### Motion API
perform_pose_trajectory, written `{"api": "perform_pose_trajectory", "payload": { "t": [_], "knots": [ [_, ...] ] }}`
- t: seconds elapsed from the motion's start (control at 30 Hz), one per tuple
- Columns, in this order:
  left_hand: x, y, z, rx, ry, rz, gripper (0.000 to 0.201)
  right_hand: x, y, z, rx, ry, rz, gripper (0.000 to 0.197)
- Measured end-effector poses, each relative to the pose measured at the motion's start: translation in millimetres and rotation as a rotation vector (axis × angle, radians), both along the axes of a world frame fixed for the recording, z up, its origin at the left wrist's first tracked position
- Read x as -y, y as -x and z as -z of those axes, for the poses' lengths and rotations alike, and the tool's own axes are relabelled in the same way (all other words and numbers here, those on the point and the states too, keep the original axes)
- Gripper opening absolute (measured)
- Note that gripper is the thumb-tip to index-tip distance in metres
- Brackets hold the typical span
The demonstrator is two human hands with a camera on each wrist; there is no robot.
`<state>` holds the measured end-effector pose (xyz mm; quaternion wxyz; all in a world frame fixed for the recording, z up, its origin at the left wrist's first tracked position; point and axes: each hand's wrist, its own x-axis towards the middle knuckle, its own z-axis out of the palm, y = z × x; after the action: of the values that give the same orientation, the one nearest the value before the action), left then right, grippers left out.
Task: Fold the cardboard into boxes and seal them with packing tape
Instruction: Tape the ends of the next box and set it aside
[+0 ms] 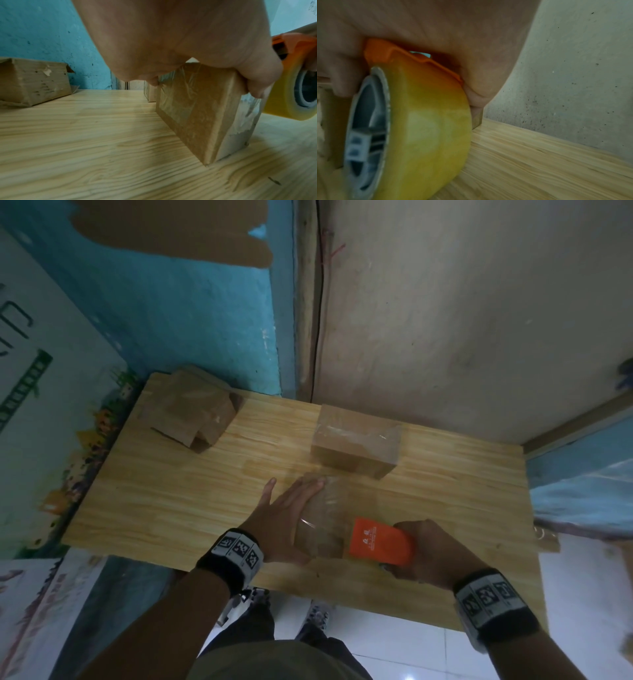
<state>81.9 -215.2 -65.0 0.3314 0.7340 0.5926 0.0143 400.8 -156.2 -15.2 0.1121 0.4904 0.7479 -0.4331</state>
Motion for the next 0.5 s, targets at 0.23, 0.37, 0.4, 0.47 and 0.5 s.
{"api": "perform_pose_trajectory", "payload": {
  "t": [0.23, 0.37, 0.4, 0.47, 0.5],
  "knots": [
    [-3.9, 5.7, 2.9, 0.016, -0.021, 0.004, 0.146, -7.3, -3.1, 13.6, 0.021, -0.015, -0.065, 0.036],
    [-8.7, 8.8, 2.1, 0.026, -0.006, -0.010, 0.146, -13.8, -12.5, 19.1, 0.066, -0.023, -0.049, 0.038],
    [-9.5, 8.8, 1.1, 0.023, -0.001, -0.011, 0.146, -15.4, -13.7, 19.9, 0.074, -0.021, -0.050, 0.038],
    [-10.6, 8.6, 0.3, 0.028, 0.008, -0.015, 0.146, -17.5, -14.3, 21.9, 0.079, -0.007, -0.054, 0.040],
    [-10.6, 8.6, 0.4, 0.032, 0.007, -0.018, 0.146, -17.9, -14.6, 23.1, 0.079, -0.001, -0.059, 0.040]
  ]
}}
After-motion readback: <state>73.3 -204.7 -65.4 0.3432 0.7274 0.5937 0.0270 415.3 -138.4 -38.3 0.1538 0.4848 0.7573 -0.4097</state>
